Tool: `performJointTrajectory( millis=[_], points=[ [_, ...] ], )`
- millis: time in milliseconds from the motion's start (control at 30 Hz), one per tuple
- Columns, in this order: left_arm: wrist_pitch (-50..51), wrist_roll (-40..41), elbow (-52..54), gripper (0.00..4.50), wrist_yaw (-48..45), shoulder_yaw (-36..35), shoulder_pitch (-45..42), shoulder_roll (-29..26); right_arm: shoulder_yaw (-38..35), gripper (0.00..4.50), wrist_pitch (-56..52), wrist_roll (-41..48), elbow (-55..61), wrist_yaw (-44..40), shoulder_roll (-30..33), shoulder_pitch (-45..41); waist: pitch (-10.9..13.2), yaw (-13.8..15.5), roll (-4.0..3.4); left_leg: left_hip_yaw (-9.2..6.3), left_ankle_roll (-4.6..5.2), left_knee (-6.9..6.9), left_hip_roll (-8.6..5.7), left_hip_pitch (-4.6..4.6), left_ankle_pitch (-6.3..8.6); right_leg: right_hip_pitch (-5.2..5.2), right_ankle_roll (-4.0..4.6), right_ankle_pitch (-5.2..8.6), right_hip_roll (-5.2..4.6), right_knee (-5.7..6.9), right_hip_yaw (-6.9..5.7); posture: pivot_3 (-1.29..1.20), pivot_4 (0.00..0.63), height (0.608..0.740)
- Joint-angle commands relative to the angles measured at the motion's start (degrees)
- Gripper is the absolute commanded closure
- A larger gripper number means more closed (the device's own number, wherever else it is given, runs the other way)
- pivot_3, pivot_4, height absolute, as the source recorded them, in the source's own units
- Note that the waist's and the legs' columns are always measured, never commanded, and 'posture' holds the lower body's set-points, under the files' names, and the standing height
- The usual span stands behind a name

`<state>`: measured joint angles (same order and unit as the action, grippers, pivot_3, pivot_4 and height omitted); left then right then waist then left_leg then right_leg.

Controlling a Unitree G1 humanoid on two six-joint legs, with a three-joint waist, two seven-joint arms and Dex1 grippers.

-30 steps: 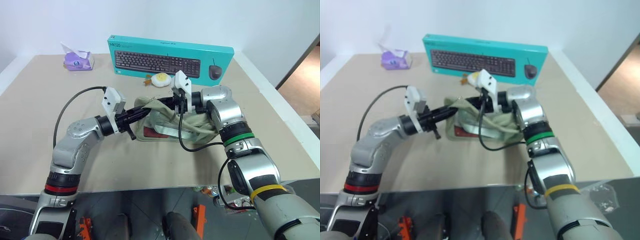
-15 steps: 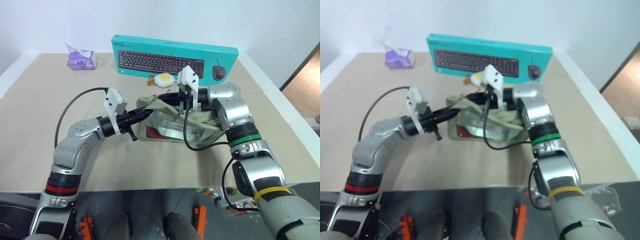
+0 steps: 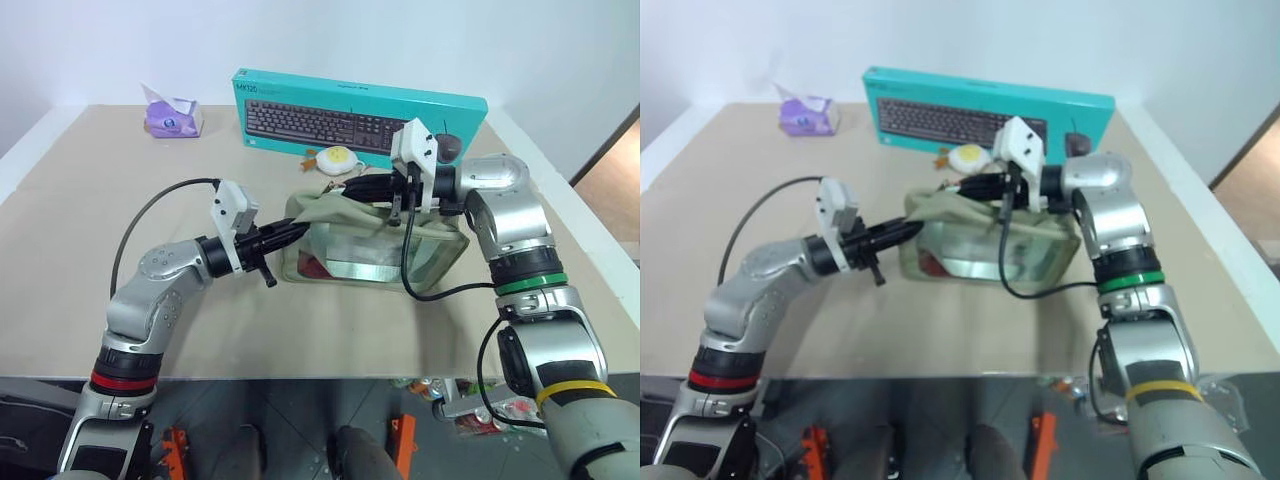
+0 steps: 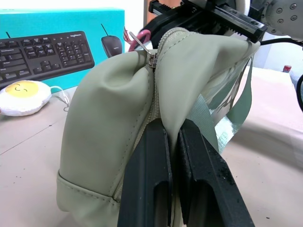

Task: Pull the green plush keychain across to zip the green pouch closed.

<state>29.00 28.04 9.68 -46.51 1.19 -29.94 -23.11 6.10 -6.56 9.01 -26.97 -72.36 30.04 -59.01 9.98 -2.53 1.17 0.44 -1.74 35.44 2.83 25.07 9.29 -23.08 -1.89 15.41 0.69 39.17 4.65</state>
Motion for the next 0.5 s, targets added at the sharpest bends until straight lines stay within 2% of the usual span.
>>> performJointTrajectory(
  millis=[33, 133, 167, 200, 233, 267, 300, 500],
  points=[
    [0.1, -0.3, 0.1, 4.50, -0.2, 0.3, -0.1, -0.7, -2.1, 4.42, -0.9, 0.9, 3.3, 0.4, 3.0, 0.7, 0.0, 0.0, 0.00, -0.01, 0.00, 0.00, 0.00, 0.00, 0.00, 0.01, 0.00, 0.00, 0.00, 0.00, -0.01, 0.00, 0.150, 0.740],
    [-0.4, -0.6, -0.4, 4.50, -0.5, 0.6, -0.5, -0.8, -0.8, 4.42, -2.3, -0.6, 3.1, 2.1, 2.9, 1.0, 0.0, 0.1, 0.00, -0.03, 0.00, 0.02, -0.01, -0.01, 0.00, 0.04, -0.01, 0.00, -0.01, -0.01, -0.02, 0.00, 0.150, 0.740],
    [-0.5, -0.6, -0.5, 4.50, -0.5, 0.7, -0.6, -0.7, -0.9, 4.16, -3.4, 0.1, 3.3, 2.0, 2.6, 1.1, 0.0, 0.1, 0.00, -0.03, 0.00, 0.02, -0.01, -0.01, 0.00, 0.04, 0.00, 0.00, -0.01, -0.01, -0.02, 0.00, 0.150, 0.740],
    [-0.6, -0.7, -0.7, 4.50, -0.5, 0.8, -0.8, -0.7, -1.0, 3.71, -4.2, 0.7, 3.5, 1.8, 2.4, 1.1, 0.0, 0.1, 0.00, -0.04, 0.00, 0.02, -0.02, -0.01, 0.00, 0.04, 0.00, 0.00, -0.01, -0.01, -0.03, 0.00, 0.150, 0.740],
    [-0.5, -0.6, -0.6, 4.50, -0.6, 0.9, -0.8, -0.7, -0.5, 3.58, -4.0, 0.5, 4.8, 1.7, 2.4, 2.1, 0.0, 0.1, 0.00, -0.05, 0.00, 0.02, -0.02, -0.01, 0.00, 0.05, 0.00, 0.00, -0.01, -0.01, -0.04, 0.00, 0.150, 0.740],
    [-0.4, -0.6, -0.4, 4.50, -0.7, 0.9, -0.8, -0.8, 0.1, 3.09, -5.0, 1.3, 7.4, -0.4, 3.3, 3.5, 0.0, 0.1, 0.01, -0.05, 0.00, 0.02, -0.02, -0.01, 0.00, 0.05, 0.00, 0.00, -0.02, -0.01, -0.03, 0.00, 0.150, 0.740],
    [-0.3, -0.6, -0.2, 4.50, -0.8, 0.9, -0.7, -1.0, 0.3, 2.94, -6.3, 2.0, 9.3, -1.7, 4.2, 4.2, 0.0, 0.1, 0.01, -0.06, 0.00, 0.01, -0.02, -0.01, 0.00, 0.06, -0.01, 0.00, -0.02, -0.03, -0.05, 0.00, 0.150, 0.740],
    [-0.3, -0.3, 0.1, 4.50, -1.3, 0.2, -0.4, -1.9, -1.0, 2.94, -9.6, 3.7, 10.9, -3.2, 7.1, 3.8, 0.0, 0.1, 0.00, -0.15, 0.00, -0.01, -0.02, -0.01, 0.00, 0.07, 0.00, 0.04, 0.00, -0.04, -0.11, 0.00, 0.150, 0.740]
  ],
)
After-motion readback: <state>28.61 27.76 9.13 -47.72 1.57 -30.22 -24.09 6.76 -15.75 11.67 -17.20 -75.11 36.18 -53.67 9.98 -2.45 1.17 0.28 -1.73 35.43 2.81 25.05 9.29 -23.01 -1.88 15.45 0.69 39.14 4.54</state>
